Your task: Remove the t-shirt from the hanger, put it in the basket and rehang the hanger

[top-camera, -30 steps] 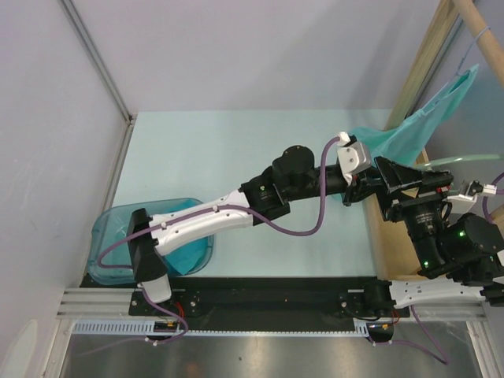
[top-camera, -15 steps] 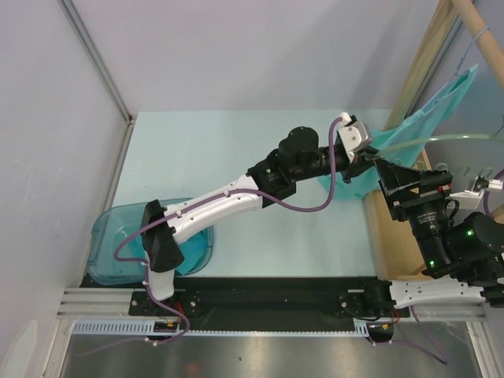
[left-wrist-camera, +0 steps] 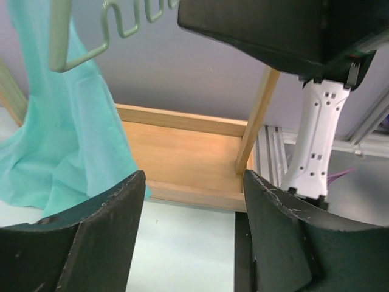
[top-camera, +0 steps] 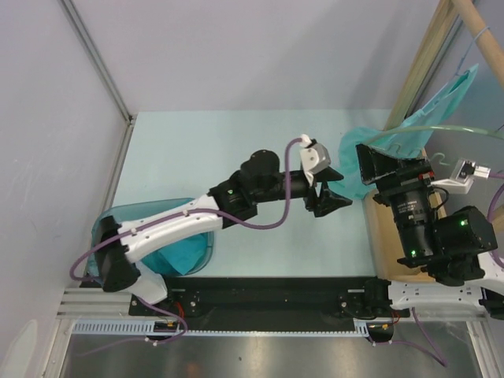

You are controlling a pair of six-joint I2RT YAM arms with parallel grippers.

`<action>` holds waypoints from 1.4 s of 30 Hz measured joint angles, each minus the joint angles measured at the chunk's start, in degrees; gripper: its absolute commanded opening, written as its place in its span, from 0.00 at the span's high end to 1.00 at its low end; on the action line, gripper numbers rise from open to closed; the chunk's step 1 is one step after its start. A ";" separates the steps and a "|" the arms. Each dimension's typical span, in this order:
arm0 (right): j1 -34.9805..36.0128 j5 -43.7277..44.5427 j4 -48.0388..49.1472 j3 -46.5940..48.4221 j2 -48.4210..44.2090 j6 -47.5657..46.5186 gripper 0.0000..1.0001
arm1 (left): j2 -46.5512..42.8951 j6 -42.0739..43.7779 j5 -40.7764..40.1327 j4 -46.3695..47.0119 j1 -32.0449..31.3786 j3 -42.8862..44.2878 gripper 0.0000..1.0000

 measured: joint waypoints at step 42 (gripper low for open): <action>-44.24 10.23 11.58 50.05 61.00 -64.08 0.08 | -59.06 -14.12 -18.47 -35.30 1.62 -29.99 0.04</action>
